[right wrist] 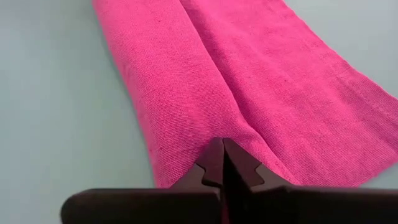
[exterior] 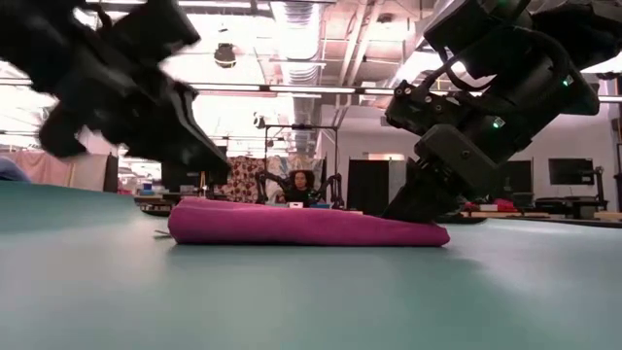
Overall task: Roll towel
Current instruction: Roll the pink towel
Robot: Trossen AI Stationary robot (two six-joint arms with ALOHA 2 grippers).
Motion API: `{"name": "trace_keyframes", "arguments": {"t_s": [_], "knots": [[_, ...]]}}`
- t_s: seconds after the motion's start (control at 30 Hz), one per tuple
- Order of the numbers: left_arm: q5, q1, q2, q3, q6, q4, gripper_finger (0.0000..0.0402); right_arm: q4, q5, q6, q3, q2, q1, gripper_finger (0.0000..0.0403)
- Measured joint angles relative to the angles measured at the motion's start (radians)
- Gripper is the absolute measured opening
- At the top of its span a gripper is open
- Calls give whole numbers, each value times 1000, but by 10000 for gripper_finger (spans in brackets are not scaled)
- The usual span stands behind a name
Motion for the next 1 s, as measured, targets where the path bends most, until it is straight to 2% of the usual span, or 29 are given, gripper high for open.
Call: {"name": "trace_keyframes", "arguments": {"t_s": [0.07,0.17,0.3,0.57,0.67,0.83,1.0], "knots": [[-15,12,33,-12,-4,62,0,2,0,0,0,0,0,21],[-47,24,73,-18,-25,69,0,10,-2,0,-1,1,0,22],[18,40,125,-16,-65,69,0,15,-2,0,-2,1,0,22],[17,39,184,-13,-129,41,0,46,27,-3,-3,-9,5,22],[30,39,184,-13,-156,7,0,55,76,-78,-6,-56,25,22],[57,39,184,-13,-191,-28,0,13,179,-236,-2,-246,83,31],[68,39,183,-12,-197,-40,0,-49,115,-401,-3,-371,148,54]]}}
